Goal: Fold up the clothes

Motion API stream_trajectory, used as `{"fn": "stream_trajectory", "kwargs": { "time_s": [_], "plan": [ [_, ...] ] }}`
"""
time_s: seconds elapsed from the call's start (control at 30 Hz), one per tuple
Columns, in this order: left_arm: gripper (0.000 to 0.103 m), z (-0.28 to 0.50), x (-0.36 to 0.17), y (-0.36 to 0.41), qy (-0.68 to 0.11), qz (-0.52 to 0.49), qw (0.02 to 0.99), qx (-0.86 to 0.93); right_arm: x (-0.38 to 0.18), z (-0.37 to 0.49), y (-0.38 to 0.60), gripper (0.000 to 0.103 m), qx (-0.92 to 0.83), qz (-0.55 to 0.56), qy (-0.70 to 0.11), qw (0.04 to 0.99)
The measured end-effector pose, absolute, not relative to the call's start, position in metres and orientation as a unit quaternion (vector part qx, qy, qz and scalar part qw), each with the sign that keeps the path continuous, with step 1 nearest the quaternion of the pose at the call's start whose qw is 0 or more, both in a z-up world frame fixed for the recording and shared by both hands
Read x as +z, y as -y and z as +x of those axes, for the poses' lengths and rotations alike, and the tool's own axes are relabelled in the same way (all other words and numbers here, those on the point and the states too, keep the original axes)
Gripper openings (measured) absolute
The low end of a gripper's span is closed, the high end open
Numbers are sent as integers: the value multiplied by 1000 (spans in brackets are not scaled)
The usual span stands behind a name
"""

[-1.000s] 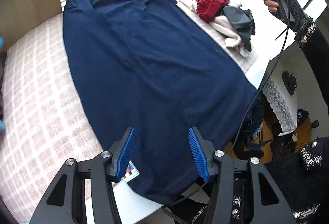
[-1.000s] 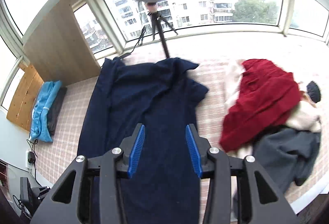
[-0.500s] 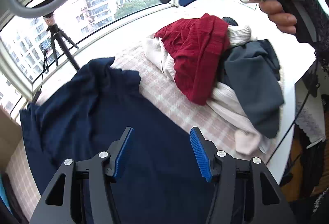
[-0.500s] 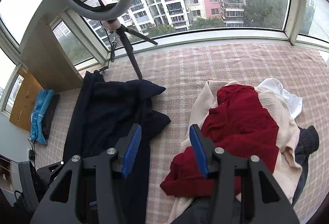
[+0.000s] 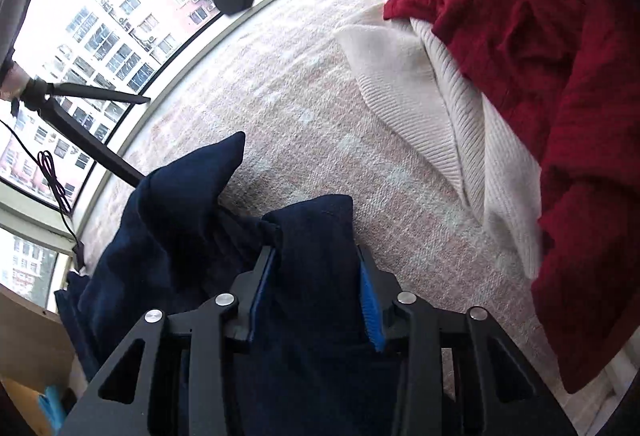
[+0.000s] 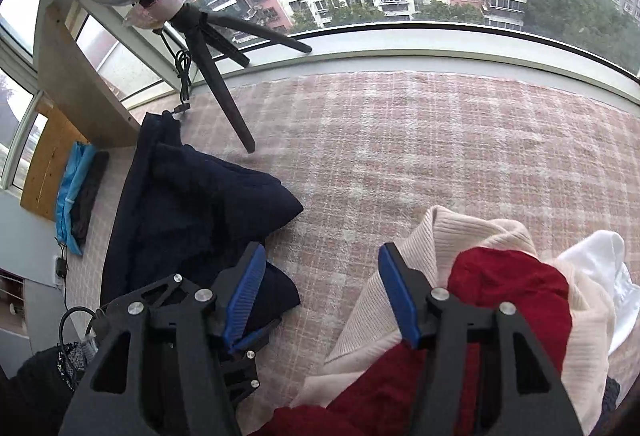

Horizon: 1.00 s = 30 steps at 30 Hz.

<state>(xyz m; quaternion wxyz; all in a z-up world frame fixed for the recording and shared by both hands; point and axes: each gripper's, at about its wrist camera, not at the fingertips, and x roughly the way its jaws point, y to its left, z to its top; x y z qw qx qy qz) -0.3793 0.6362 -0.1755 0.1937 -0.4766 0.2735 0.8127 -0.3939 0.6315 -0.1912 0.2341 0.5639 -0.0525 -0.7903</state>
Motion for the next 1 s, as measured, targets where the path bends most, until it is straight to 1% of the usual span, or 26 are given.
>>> {"fn": "stream_trajectory", "kwargs": {
  "time_s": [0.07,0.1,0.17,0.23,0.3,0.47,0.57,0.7,0.73,0.77,0.8,0.87,0.9,0.97,1.0],
  "plan": [
    [11,-384,-170,-614,-215,-493,199,819,-206,-405,-619,58,-779,572,46,253],
    [10,-386,-165,-599,-169,-501,209,822,-213,-410,-613,58,-773,576,44,262],
    [10,-389,-151,-563,-54,-506,240,826,-226,-420,-602,58,-761,584,40,280],
    [10,-388,-142,-531,27,-504,246,828,-232,-424,-595,58,-756,584,37,293],
    [10,-386,-136,-507,70,-496,243,830,-238,-428,-591,58,-752,584,36,303],
    [11,-382,-144,-466,137,-494,212,832,-245,-430,-579,58,-740,586,26,329],
    [11,-384,-162,-455,159,-518,194,817,-247,-428,-566,58,-729,583,15,357],
    [12,-382,-169,-466,142,-522,194,819,-250,-426,-548,58,-714,579,1,394],
    [15,-382,-167,-470,130,-521,192,822,-252,-428,-545,58,-714,578,8,395],
    [23,-381,-166,-474,119,-519,189,825,-250,-428,-545,58,-713,577,16,399],
    [34,-381,-164,-478,108,-517,184,829,-249,-428,-544,58,-712,576,23,402],
    [44,-383,-160,-482,92,-509,168,839,-247,-427,-542,35,-709,573,38,409],
    [46,-384,-157,-483,87,-504,162,844,-246,-427,-542,23,-708,571,45,412],
    [48,-385,-148,-486,88,-489,162,853,-243,-427,-541,22,-706,568,60,419],
    [50,-386,-144,-489,87,-481,165,857,-240,-427,-542,22,-706,565,70,420]
  ]
}}
